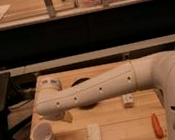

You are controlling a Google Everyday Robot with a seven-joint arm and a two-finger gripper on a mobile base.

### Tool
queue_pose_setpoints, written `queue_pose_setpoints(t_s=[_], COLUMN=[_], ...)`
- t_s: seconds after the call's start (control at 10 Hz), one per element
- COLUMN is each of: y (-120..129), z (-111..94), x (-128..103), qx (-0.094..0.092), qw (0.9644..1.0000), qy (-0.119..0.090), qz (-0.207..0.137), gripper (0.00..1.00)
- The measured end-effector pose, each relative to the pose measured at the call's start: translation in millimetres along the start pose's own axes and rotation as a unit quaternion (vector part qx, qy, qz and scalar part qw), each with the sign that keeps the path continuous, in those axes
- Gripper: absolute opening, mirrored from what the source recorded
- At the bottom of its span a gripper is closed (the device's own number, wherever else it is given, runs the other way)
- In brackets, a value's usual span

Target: Pick up the ceramic cup

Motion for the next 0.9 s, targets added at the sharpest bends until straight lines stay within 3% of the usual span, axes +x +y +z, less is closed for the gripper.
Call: queue_pose_setpoints(t_s=[0.9], y=[-7.3], z=[44.5], x=[-15.3], qx=[0.000], qw=[0.9985], qy=[-0.027], qz=[-0.047], gripper=[0.80])
